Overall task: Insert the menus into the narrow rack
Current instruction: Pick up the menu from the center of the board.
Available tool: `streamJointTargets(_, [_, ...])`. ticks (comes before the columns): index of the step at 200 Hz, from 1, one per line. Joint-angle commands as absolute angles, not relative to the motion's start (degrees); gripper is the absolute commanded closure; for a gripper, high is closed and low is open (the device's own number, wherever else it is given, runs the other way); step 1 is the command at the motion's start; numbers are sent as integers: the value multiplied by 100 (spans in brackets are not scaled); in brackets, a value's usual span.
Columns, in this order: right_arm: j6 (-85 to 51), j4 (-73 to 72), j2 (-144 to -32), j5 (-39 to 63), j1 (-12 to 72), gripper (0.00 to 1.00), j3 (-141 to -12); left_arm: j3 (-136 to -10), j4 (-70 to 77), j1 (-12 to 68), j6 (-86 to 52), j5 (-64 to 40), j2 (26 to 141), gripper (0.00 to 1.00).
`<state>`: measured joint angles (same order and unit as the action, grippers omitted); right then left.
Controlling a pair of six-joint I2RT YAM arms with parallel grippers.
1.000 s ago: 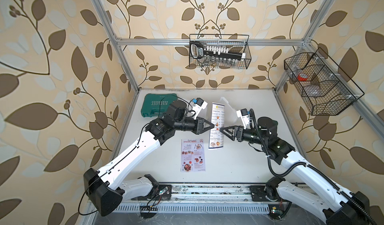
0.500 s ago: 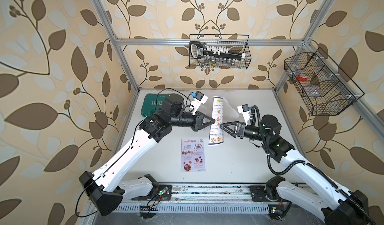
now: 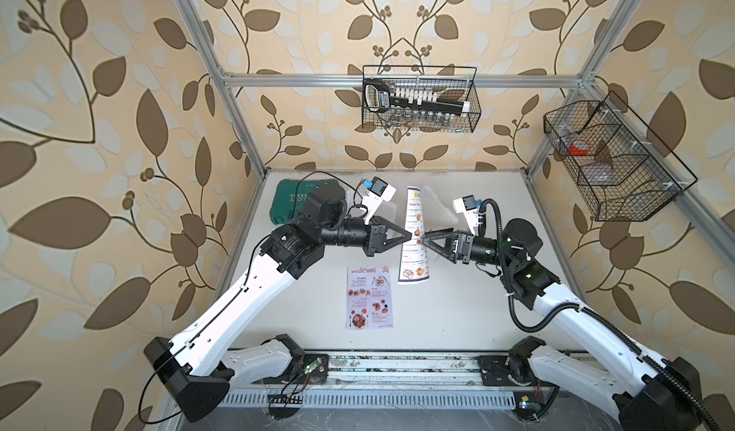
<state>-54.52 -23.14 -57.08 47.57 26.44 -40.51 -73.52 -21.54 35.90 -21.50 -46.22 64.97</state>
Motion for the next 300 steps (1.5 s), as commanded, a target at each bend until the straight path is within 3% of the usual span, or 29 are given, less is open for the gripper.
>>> streamJointTargets(1, [-5626,-2698,-5772,4946,2610,2,-4017,-7317,-1726,3550,-2240,-4918,6269,100])
streamJointTargets(90, [-5668,-2797,-5682,5010,2585,2,-3972,-7215,-1928,3542,-2077,-4514,6373,100])
streamJointTargets(137, [-5418,-2172,-5422,4869,2388,3,-3959,-7266,-2074,3547,-1932,-4271,6392,100])
streamJointTargets(300, [-4864,-1091,-4896,4677,2131,24,-3788,-7633,-2683,3547,-1442,-3612,6759,100])
